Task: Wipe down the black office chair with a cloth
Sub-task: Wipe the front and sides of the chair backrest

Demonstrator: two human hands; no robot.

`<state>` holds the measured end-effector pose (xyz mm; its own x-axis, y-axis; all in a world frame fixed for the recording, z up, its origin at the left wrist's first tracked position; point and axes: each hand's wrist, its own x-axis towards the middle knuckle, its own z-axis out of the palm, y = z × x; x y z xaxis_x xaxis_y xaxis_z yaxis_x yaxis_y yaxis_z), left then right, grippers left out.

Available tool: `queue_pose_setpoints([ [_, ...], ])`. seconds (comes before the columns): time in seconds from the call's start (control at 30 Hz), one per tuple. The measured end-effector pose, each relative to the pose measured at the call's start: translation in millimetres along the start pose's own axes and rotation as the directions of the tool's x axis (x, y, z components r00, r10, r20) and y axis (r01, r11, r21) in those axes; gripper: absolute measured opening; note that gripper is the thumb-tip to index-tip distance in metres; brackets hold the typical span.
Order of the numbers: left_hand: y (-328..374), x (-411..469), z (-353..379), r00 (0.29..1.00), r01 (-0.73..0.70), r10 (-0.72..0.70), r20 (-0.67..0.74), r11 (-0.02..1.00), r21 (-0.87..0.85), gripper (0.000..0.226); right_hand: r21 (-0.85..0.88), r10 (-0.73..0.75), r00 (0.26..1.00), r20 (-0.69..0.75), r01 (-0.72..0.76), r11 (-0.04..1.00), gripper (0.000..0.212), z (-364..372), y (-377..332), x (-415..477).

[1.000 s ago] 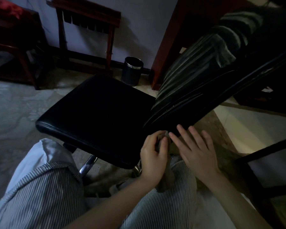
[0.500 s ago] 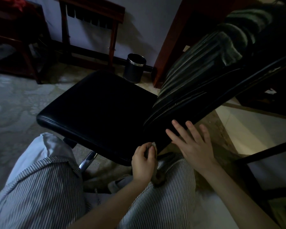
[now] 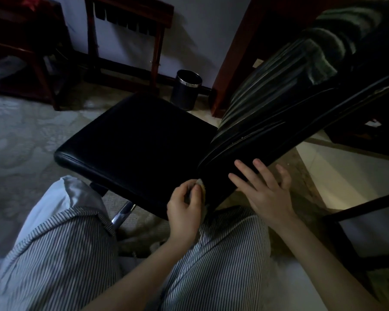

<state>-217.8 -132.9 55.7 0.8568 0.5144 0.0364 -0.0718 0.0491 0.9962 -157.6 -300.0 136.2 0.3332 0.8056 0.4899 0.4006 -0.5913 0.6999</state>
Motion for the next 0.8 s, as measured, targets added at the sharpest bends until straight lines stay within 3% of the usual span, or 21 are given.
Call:
queue_pose_setpoints([
  [0.1, 3.5, -13.7, 22.2, 0.998, -0.033, 0.031, 0.062, 0.999, 0.026, 0.015, 0.002, -0.022, 1.0, 0.001, 0.022, 1.0, 0.06, -3.9, -1.5, 4.3],
  [0.17, 0.2, -20.2, 30.0, 0.998, -0.048, 0.048, 0.031, 0.998, 0.028, 0.016, 0.017, -0.022, 1.0, -0.012, 0.022, 1.0, 0.057, -6.7, -4.8, 8.1],
  [0.27, -7.1, -20.0, 23.4, 0.997, -0.074, 0.074, 0.009, 0.997, 0.023, 0.022, 0.038, -0.018, 0.998, -0.054, 0.02, 0.999, 0.038, -10.2, -13.3, 13.7],
  [0.33, -13.6, -17.2, 12.8, 0.996, -0.08, 0.078, 0.05, 0.995, 0.055, 0.023, 0.061, -0.013, 0.998, -0.064, 0.017, 0.998, 0.029, -11.3, -17.6, 16.3],
  [0.57, -58.6, 4.7, -33.7, 0.954, -0.017, -0.08, 0.289, 0.949, 0.316, 0.018, 0.092, -0.015, 0.998, -0.067, 0.021, 0.996, 0.032, -17.3, -29.3, 25.4],
  [0.7, -65.7, -4.1, -46.9, 0.982, 0.069, -0.104, 0.155, 0.974, 0.215, 0.014, 0.155, -0.035, 0.999, 0.04, 0.028, 0.988, 0.043, -25.7, -44.4, 26.2],
  [0.8, -66.9, -5.1, -54.4, 0.984, 0.146, -0.156, 0.089, 0.983, 0.114, 0.019, 0.201, -0.158, 0.965, 0.21, 0.115, 0.973, 0.057, -33.7, -66.9, 23.1],
])
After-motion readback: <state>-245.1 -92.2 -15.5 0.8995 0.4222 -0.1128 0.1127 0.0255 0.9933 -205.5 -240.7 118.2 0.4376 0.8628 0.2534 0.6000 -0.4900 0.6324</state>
